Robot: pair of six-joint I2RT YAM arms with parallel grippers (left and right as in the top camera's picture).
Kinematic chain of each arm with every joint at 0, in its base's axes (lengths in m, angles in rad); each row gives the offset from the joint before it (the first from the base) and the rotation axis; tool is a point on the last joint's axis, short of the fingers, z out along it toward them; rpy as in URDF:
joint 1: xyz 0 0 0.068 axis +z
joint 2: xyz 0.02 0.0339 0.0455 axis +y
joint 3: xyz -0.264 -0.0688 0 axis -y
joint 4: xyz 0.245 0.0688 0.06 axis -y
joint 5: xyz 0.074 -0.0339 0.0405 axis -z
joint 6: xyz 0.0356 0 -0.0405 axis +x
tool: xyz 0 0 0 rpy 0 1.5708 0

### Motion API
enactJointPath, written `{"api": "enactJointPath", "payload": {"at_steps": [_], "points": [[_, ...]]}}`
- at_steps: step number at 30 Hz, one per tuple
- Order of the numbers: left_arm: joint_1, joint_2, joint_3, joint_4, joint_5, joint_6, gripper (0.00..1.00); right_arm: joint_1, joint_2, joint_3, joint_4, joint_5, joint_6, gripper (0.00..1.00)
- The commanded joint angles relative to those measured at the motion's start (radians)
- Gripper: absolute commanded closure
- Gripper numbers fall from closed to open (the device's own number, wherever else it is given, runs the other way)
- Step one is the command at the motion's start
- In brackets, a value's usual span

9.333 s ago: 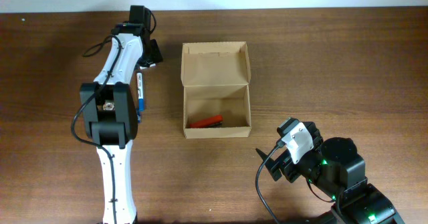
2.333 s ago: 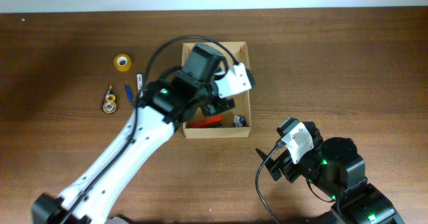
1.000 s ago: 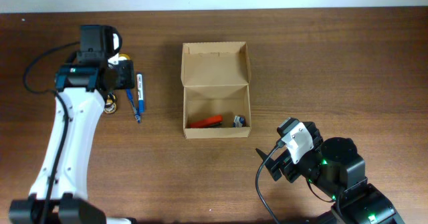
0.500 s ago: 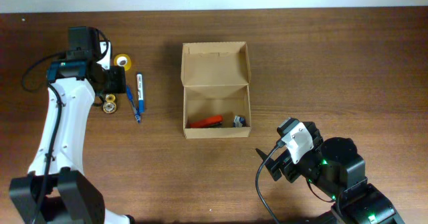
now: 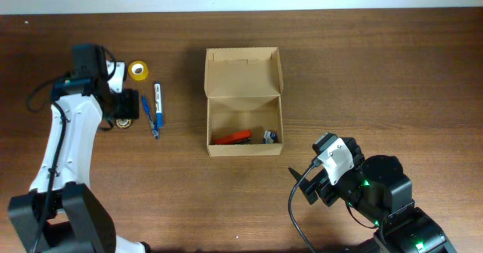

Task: Pack container
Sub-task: 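Lift the left gripper out and move it over the correction tape, then lower the left gripper and close it on the yellow correction tape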

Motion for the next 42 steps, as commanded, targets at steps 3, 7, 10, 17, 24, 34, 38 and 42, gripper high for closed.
{"api": "enactJointPath", "payload": {"at_steps": [3, 7, 10, 17, 24, 34, 38, 42], "points": [[0.039, 0.002, -0.124, 0.125, 0.027, 0.091, 0.31, 0.008, 0.001, -0.004, 0.003, 0.010, -0.005, 0.01], [0.051, 0.002, -0.185, 0.230, -0.018, 0.163, 0.27, 0.008, 0.001, -0.004, 0.003, 0.010, -0.005, 0.01], [0.060, 0.003, -0.230, 0.319, -0.025, 0.167, 0.25, 0.008, 0.001, -0.004, 0.003, 0.010, -0.005, 0.01], [0.070, 0.009, -0.291, 0.458, -0.024, 0.166, 0.17, 0.008, 0.001, -0.004, 0.003, 0.010, -0.005, 0.01], [0.069, 0.074, -0.297, 0.512, -0.013, 0.166, 0.06, 0.008, 0.001, -0.004, 0.003, 0.010, -0.005, 0.01], [0.068, 0.132, -0.297, 0.568, 0.010, 0.151, 0.07, 0.008, 0.001, -0.004, 0.003, 0.010, -0.005, 0.01], [0.067, 0.158, -0.297, 0.591, 0.010, 0.130, 0.07, 0.008, 0.001, -0.004, 0.003, 0.010, -0.005, 0.01], [0.067, 0.169, -0.297, 0.613, 0.010, 0.126, 0.08, 0.008, 0.001, -0.004, 0.003, 0.010, -0.005, 0.01]]}}
